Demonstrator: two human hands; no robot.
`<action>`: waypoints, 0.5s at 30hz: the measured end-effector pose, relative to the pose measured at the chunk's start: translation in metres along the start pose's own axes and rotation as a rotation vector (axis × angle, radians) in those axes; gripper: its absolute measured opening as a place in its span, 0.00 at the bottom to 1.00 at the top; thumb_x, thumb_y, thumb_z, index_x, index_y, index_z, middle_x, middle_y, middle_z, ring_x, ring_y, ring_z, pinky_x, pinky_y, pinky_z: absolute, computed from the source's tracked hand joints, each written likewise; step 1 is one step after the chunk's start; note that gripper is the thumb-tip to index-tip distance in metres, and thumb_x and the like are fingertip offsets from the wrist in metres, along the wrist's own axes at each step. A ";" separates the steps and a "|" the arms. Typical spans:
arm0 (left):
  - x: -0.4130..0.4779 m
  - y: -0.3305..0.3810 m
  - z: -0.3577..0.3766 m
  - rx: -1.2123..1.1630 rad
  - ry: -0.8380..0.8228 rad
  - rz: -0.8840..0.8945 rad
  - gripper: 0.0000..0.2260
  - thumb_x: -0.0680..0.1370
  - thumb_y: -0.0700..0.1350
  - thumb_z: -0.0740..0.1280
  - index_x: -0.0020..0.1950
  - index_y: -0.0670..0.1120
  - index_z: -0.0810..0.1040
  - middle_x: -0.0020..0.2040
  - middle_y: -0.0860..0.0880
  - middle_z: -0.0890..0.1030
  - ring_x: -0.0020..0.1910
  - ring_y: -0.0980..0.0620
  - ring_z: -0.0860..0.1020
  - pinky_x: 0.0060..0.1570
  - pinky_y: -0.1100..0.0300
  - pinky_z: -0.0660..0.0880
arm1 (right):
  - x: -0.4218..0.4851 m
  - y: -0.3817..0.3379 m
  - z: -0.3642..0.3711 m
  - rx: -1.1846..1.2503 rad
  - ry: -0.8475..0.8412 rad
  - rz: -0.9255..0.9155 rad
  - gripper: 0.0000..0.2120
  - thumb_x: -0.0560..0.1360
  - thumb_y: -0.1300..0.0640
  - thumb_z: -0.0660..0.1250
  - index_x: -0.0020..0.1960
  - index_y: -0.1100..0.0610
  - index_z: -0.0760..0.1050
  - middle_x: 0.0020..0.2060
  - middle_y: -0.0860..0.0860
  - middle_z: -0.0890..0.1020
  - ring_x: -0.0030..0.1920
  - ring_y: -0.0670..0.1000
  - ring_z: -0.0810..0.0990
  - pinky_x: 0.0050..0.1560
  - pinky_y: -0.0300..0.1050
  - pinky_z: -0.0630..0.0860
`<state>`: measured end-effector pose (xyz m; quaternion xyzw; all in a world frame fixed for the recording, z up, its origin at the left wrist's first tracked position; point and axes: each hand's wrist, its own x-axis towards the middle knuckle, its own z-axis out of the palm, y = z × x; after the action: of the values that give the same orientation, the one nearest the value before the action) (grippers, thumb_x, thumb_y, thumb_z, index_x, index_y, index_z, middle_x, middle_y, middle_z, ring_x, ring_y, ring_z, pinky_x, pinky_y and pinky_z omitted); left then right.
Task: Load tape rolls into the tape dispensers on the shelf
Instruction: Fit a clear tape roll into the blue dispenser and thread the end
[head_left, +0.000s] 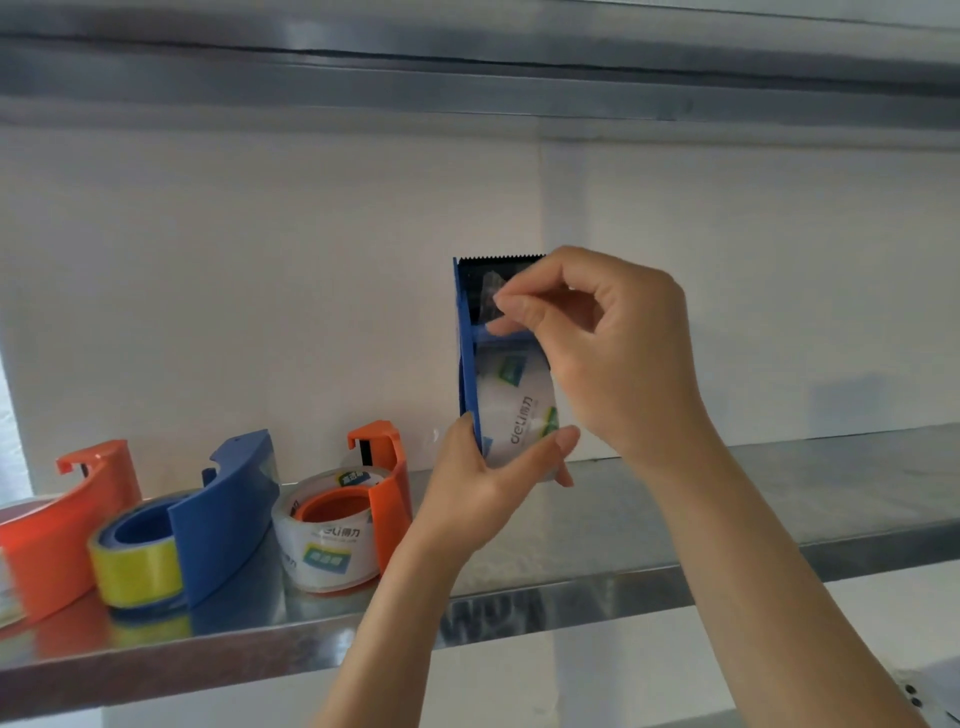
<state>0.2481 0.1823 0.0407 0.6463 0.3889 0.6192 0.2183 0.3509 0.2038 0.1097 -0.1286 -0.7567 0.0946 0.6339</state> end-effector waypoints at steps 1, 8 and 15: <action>0.001 0.002 -0.001 -0.011 0.010 -0.004 0.12 0.73 0.49 0.71 0.28 0.55 0.80 0.29 0.53 0.81 0.32 0.62 0.78 0.37 0.76 0.71 | 0.003 -0.002 0.000 -0.005 -0.002 -0.006 0.06 0.74 0.64 0.68 0.41 0.56 0.79 0.35 0.43 0.83 0.38 0.40 0.84 0.41 0.32 0.78; -0.001 -0.013 0.002 -0.025 -0.046 -0.049 0.13 0.75 0.47 0.69 0.34 0.40 0.78 0.34 0.41 0.82 0.35 0.58 0.79 0.41 0.76 0.72 | 0.030 -0.030 -0.023 0.026 0.051 -0.136 0.04 0.75 0.62 0.66 0.42 0.59 0.77 0.36 0.46 0.81 0.36 0.43 0.85 0.38 0.50 0.81; -0.005 -0.009 0.008 0.020 -0.011 -0.104 0.11 0.76 0.42 0.66 0.34 0.46 0.70 0.32 0.45 0.79 0.30 0.69 0.76 0.35 0.80 0.69 | 0.033 -0.016 -0.031 0.068 0.045 -0.034 0.04 0.75 0.63 0.67 0.41 0.58 0.77 0.36 0.47 0.80 0.34 0.47 0.85 0.39 0.55 0.82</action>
<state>0.2541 0.1850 0.0296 0.6308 0.4268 0.5995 0.2461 0.3749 0.1984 0.1508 -0.0961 -0.7406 0.1067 0.6564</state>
